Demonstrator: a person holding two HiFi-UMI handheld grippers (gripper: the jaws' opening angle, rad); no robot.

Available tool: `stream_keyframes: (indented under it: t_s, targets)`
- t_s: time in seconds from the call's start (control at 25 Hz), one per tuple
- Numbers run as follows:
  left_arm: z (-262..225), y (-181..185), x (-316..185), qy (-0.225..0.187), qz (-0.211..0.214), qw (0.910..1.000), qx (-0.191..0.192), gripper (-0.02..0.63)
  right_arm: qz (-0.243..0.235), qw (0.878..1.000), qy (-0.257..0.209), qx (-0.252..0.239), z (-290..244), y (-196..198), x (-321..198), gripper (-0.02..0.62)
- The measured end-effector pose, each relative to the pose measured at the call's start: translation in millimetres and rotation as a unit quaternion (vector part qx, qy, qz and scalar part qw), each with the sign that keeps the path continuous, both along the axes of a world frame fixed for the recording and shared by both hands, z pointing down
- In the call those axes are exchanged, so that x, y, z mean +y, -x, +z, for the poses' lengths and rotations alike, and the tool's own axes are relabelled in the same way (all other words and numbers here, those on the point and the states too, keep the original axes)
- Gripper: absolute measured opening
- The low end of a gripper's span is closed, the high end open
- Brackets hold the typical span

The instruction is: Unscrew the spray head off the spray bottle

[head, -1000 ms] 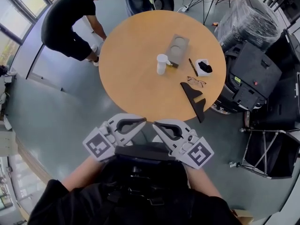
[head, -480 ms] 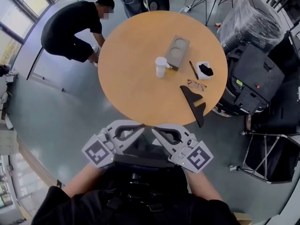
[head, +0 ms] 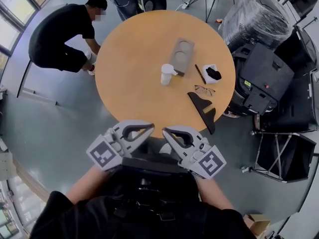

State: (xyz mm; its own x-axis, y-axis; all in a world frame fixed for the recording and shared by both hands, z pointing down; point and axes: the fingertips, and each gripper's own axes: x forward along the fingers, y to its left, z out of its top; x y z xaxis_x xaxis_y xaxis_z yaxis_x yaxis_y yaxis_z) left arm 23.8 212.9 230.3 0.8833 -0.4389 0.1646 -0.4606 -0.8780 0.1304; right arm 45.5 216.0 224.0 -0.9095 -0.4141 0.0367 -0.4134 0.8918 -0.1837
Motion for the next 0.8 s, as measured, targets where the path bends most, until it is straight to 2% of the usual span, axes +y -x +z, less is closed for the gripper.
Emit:
stream_keyframes:
  t_s: [0.16,0.4,0.68,0.8]
  targets:
    - [-9,29,-31,-0.011,0.022,0.9996,0.016,0.003,0.029,0.999,-0.012,0.006,-5,27,-32,0.006]
    - [-1,75,-81,-0.010,0.039,0.9988,0.028,0.003,0.050,0.999,0.000,0.021,3,72,-78,0.006]
    - [7,101,-123,-0.001,0.068,0.9969,0.040,0.003,0.083,0.996,0.017,0.037,14,98,-117,0.006]
    - [13,106,-140,0.006,0.081,0.9958,0.042,0.003,0.110,0.993,0.010,0.036,17,99,-135,0.005]
